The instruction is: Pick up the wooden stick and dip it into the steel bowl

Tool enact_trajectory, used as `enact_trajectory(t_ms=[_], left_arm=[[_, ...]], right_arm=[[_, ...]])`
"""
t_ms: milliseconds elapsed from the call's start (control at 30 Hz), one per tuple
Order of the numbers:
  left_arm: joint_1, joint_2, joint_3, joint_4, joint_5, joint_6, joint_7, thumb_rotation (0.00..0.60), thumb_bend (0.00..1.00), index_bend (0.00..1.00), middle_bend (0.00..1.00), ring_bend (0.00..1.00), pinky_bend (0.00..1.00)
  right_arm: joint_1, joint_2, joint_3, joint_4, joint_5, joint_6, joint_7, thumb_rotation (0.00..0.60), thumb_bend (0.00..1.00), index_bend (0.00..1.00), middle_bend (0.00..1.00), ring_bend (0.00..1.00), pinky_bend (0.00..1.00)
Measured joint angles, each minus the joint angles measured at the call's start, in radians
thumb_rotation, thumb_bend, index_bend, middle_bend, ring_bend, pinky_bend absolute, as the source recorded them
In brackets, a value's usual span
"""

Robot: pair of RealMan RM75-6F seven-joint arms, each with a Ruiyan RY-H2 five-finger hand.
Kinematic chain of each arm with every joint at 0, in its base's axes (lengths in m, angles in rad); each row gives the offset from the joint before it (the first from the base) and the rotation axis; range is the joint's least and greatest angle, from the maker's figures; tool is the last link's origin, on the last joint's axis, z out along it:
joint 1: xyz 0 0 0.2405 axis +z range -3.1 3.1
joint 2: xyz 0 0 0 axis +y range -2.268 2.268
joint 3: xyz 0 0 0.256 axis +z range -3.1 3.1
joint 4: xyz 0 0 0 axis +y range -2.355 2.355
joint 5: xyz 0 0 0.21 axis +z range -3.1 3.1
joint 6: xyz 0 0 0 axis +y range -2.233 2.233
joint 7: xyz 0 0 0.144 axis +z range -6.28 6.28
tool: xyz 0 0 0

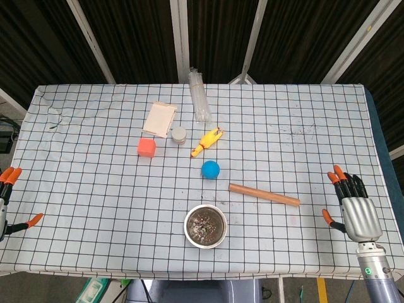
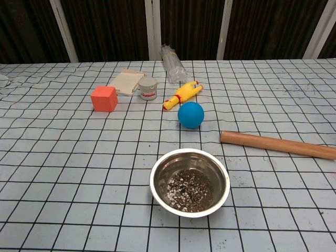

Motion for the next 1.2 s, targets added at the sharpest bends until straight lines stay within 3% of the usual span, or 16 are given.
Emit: enact_trajectory(t_ms=[300, 400, 533, 867, 1200], left_arm=[[0.001, -0.003, -0.005, 0.01, -0.009, 0.002, -0.002, 0.6, 0.06, 0.0, 0.0, 0.0, 0.0], [0.003, 0.0, -0.005, 0.008, -0.011, 0.001, -0.01, 0.6, 0.06, 0.0, 0.0, 0.0, 0.0], [0.005, 0.001, -0.003, 0.012, -0.005, 0.005, -0.011, 0.6, 0.06, 0.0, 0.0, 0.0, 0.0], [0.006, 0.009, -0.007, 0.02, -0.011, -0.004, -0.046, 0.6, 0.06, 0.0, 0.0, 0.0, 0.0], [0.0, 0.015, -0.003, 0.014, -0.01, -0.022, -0.058, 0.6, 0.06, 0.0, 0.0, 0.0, 0.0]], right_arm=[[0.026, -0.01, 0.024, -0.022, -0.012, -0.014, -0.031, 0.6, 0.36, 0.01, 0.02, 0.01, 0.0], [0.047, -0.018, 0.041, -0.051, -0.008, -0.03, -0.069, 0.6, 0.36, 0.12, 0.13, 0.11, 0.01], [0.092, -0.05, 0.071, -0.078, 0.011, -0.071, -0.138, 0.6, 0.36, 0.26, 0.29, 0.27, 0.14], [0.232, -0.237, 0.114, -0.041, 0.123, -0.239, -0.328, 0.6, 0.36, 0.38, 0.39, 0.36, 0.18], [0.32, -0.434, 0.119, 0.112, 0.16, -0.28, -0.46, 0.6, 0.35, 0.38, 0.4, 0.37, 0.18]])
